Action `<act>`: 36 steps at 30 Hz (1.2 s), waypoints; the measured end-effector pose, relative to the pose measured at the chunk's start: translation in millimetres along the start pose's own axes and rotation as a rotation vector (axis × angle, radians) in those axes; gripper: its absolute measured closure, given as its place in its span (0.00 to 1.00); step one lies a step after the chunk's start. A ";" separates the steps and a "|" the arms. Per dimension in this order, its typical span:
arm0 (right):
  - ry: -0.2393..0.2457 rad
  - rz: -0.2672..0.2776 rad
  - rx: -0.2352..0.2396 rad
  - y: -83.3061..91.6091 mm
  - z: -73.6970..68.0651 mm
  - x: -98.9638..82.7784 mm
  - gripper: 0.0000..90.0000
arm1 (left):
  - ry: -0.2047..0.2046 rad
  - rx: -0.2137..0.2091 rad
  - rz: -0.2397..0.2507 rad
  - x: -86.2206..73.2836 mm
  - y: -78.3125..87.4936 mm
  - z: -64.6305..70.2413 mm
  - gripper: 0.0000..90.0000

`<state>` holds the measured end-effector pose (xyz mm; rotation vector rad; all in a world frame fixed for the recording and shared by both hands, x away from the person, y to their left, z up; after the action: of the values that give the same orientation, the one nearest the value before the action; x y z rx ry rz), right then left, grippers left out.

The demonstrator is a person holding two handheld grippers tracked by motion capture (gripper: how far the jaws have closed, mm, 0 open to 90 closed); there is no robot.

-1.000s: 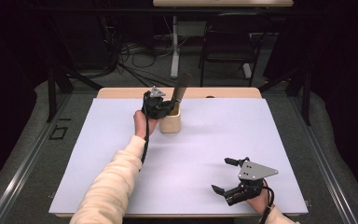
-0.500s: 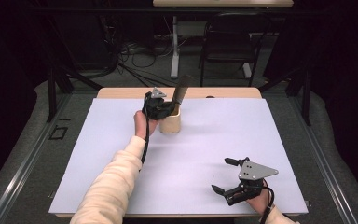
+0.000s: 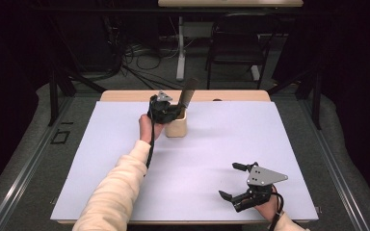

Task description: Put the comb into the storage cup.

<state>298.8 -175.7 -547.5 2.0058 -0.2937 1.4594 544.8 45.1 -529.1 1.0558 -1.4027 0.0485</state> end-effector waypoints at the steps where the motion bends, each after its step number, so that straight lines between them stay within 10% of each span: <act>1: 0.000 0.000 0.000 -0.1 0.0 0.0 0.00 | 0.000 -0.001 -0.003 -0.3 -0.4 0.1 0.80; 18: -0.001 -0.001 -0.001 0.1 0.0 -0.2 0.00 | -0.008 0.004 -0.012 -0.6 -1.4 0.7 0.79; 27: 0.000 -0.001 -0.005 0.9 0.6 -0.1 0.00 | -0.004 -0.022 -0.018 7.3 12.3 2.1 0.33; 36: 0.001 0.001 -0.003 1.3 0.9 -0.5 0.00 | -0.014 -0.062 -0.013 15.1 35.4 5.7 0.17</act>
<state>298.7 -177.3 -547.6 2.0026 -0.2956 1.4599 523.0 53.6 -498.0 1.0156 -1.4016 -0.0121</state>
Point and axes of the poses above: each handheld gripper's, and its own axes: y roughly backward along the jaws, x roughly out of its top, z roughly to its right, the point moved 7 cm from there along -y, roughly forward along the jaws, and after that the axes turned 14 degrees about -y, right-handed, at the moved point
